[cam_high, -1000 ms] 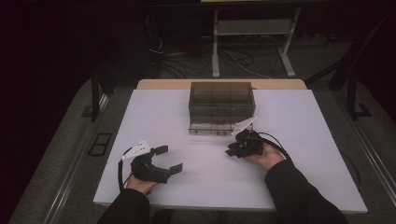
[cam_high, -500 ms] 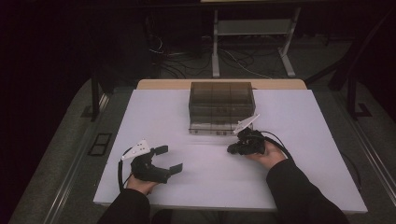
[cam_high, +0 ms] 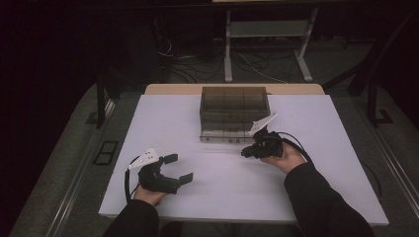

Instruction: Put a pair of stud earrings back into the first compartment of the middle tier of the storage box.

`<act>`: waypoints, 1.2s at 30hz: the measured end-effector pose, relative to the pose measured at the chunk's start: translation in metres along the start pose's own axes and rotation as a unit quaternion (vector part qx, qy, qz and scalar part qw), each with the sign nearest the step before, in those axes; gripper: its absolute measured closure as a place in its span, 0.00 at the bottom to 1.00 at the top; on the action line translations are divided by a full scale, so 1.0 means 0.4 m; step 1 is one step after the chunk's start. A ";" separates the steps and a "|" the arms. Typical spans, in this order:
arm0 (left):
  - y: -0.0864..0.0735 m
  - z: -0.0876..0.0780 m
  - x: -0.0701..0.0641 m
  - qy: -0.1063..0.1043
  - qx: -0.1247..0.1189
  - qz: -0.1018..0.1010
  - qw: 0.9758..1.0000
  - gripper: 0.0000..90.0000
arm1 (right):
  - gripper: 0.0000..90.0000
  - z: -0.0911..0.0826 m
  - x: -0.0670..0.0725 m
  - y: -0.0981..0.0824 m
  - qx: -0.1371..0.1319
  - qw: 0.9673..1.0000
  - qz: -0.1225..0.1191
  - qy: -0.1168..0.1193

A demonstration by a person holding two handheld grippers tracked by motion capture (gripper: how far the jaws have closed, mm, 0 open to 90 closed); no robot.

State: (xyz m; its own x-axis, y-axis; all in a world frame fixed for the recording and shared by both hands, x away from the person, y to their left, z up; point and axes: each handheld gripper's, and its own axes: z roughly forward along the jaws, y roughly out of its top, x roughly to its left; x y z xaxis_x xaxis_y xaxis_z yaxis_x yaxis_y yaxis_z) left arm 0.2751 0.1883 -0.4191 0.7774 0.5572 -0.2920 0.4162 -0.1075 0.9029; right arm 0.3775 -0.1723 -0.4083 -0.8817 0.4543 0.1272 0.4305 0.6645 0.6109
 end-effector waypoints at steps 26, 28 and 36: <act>0.000 -0.001 0.000 -0.001 -0.001 -0.001 1.000 0.00 | 0.92 -0.077 0.018 0.156 0.006 0.998 -0.057 -0.009; 0.000 -0.001 0.000 -0.001 -0.001 0.000 1.000 0.00 | 0.92 -0.081 0.019 0.174 0.008 0.998 -0.064 -0.009; 0.000 -0.003 0.001 -0.001 -0.001 0.001 1.000 0.00 | 0.92 -0.084 0.019 0.242 0.004 0.997 -0.075 -0.015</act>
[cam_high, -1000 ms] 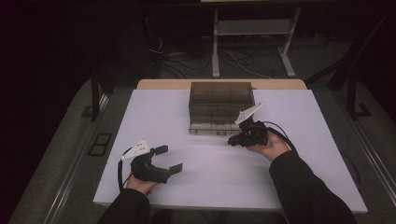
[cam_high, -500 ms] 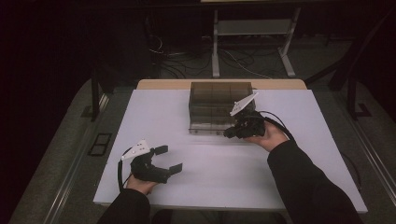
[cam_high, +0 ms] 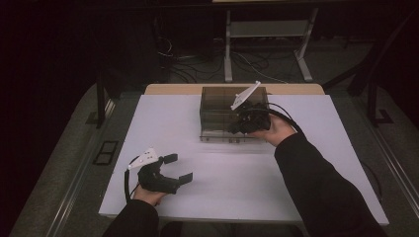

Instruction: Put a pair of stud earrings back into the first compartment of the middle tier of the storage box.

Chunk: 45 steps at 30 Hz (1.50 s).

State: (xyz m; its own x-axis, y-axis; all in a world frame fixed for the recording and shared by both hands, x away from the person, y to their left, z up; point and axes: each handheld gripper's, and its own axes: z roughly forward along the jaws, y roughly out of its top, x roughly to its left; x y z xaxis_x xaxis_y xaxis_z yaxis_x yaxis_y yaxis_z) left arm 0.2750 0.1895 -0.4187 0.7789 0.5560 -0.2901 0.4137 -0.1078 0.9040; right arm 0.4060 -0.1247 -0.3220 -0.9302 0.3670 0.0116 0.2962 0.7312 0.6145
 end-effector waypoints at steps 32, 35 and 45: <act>0.002 -0.004 0.001 -0.003 -0.005 -0.001 1.000 0.00 | 0.92 0.148 -0.064 0.099 -0.006 0.999 0.030 0.015; 0.002 -0.005 0.002 -0.003 -0.004 0.001 1.000 0.00 | 0.92 0.166 -0.066 0.101 -0.005 0.999 0.035 0.015; 0.003 -0.005 0.002 -0.003 -0.005 0.000 1.000 0.00 | 0.92 0.226 -0.077 0.093 0.010 0.999 0.044 0.013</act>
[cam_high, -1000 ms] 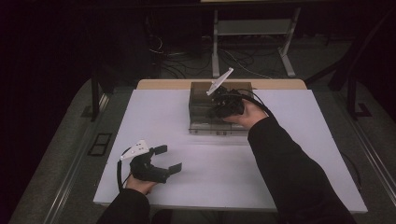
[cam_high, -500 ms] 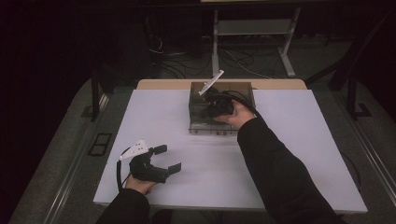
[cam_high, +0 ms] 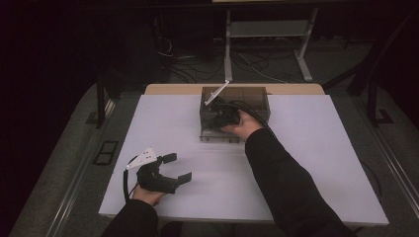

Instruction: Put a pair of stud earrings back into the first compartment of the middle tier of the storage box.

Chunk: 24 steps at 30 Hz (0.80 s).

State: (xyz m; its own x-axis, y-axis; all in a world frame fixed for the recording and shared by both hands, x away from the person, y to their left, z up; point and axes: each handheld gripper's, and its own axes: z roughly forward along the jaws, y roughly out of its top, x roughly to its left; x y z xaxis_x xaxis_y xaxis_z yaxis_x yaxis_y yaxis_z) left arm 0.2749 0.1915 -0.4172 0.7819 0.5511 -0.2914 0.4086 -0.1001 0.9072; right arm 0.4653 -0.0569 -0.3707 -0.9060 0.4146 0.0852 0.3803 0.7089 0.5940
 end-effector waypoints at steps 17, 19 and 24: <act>0.000 0.002 -0.002 -0.002 0.001 0.000 1.000 0.00 | 0.74 -0.010 0.005 -0.002 -0.002 1.000 0.013 -0.002; 0.000 0.002 -0.001 -0.002 0.002 0.000 1.000 0.00 | 0.67 -0.019 0.008 -0.002 -0.004 1.000 0.012 -0.004; -0.001 0.002 -0.002 -0.002 0.003 -0.002 1.000 0.00 | 0.46 -0.040 0.018 -0.013 -0.012 1.000 0.008 -0.024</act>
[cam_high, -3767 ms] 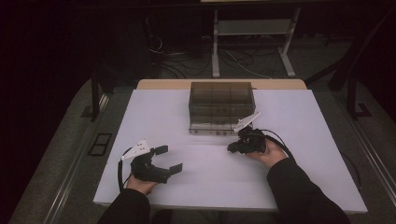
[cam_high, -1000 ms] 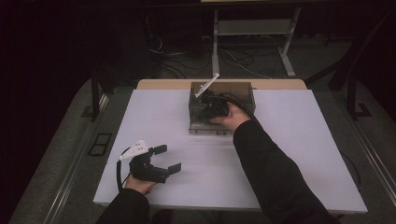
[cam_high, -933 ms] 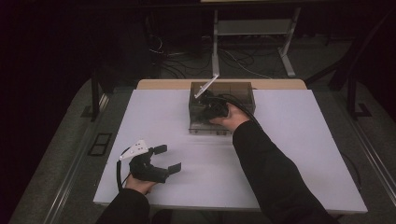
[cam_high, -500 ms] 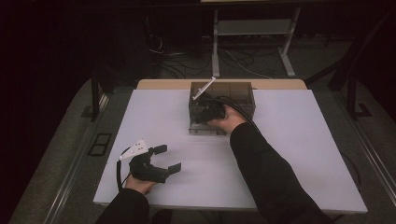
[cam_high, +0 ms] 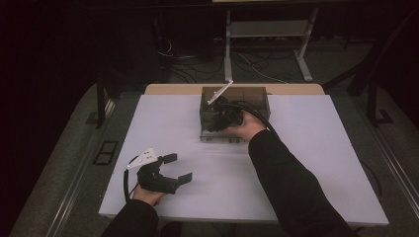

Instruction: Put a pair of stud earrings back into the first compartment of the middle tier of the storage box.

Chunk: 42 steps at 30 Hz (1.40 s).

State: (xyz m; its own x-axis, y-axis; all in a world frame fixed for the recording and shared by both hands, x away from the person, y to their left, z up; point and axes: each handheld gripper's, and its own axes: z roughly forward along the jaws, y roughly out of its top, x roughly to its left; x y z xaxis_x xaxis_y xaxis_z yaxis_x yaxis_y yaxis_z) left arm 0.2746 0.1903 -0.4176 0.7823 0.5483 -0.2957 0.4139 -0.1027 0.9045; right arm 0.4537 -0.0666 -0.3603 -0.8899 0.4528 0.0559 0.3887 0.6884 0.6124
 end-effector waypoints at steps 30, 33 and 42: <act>-0.002 0.003 -0.003 0.002 0.001 0.001 1.000 0.00 | 0.00 -0.197 0.061 -0.193 -0.046 0.997 0.063 -0.009; -0.002 0.003 -0.004 0.002 0.001 0.001 1.000 0.00 | 0.00 -0.214 0.067 -0.217 -0.051 0.997 0.065 -0.012; -0.003 0.005 -0.005 0.002 0.001 0.001 1.000 0.00 | 0.00 -0.244 0.073 -0.304 -0.068 0.994 0.081 -0.024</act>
State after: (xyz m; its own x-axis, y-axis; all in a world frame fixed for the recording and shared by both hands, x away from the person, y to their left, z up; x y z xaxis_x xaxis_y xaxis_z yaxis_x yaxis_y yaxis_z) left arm 0.2735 0.1878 -0.4185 0.7811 0.5521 -0.2915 0.4129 -0.1066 0.9045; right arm 0.3572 -0.1923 -0.3562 -0.8047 0.5801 0.1264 0.4870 0.5231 0.6995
